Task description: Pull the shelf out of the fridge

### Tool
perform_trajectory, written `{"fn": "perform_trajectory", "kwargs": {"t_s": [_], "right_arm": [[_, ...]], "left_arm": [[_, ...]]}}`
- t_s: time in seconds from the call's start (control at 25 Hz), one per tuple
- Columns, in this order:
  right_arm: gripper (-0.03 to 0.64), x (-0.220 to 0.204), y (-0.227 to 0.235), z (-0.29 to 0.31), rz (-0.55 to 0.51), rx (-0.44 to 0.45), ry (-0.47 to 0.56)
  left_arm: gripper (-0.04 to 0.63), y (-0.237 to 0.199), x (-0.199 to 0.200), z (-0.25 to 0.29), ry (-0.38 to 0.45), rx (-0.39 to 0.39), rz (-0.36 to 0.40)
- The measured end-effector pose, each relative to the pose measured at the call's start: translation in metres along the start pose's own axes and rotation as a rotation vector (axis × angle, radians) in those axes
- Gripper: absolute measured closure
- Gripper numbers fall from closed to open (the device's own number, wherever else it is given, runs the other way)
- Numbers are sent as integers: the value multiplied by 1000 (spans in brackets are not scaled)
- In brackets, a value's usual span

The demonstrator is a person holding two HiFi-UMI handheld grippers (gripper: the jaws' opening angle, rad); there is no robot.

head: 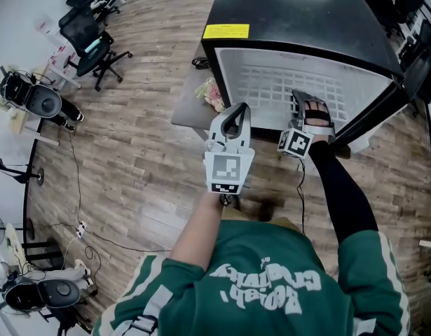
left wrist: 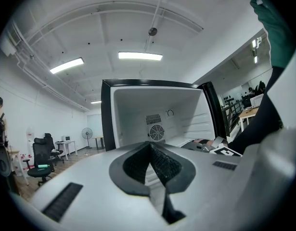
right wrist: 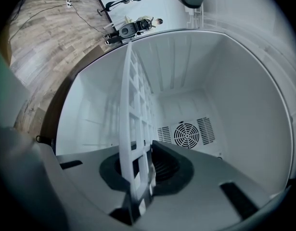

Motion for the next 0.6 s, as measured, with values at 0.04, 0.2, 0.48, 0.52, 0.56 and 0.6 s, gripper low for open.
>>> {"fn": "perform_trajectory", "kwargs": {"t_s": [0.04,0.2,0.48,0.52,0.56,0.6], "right_arm": [[563,0,0,0,-4,-3,1],[563,0,0,-3,-9,-6,12],[563,2,-2,-10,0,-11,25],[563,2,-2,-12,2,-13,26],[563,2,-2,-13,4,-14,27],[562,2,-2,-14,5,-13,27]], "left_arm": [[580,0,1,0,0,0,0],[580,2,2,-1,-3,2,1],[580,6,3,-9,-5,12,1],[580,6,2,-11,-7,15,2],[580,7,2,-13,-9,17,3],[580,7,2,-14,-10,19,4]]}}
Point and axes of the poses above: the fingertips, and each gripper's own axes: z forward along the fingers, y to its right, x out of its top, the point moved 5 cm from there along -z, backward along the fingers, and after that the axes turned 5 degrees about x, right-handed, at the moved point
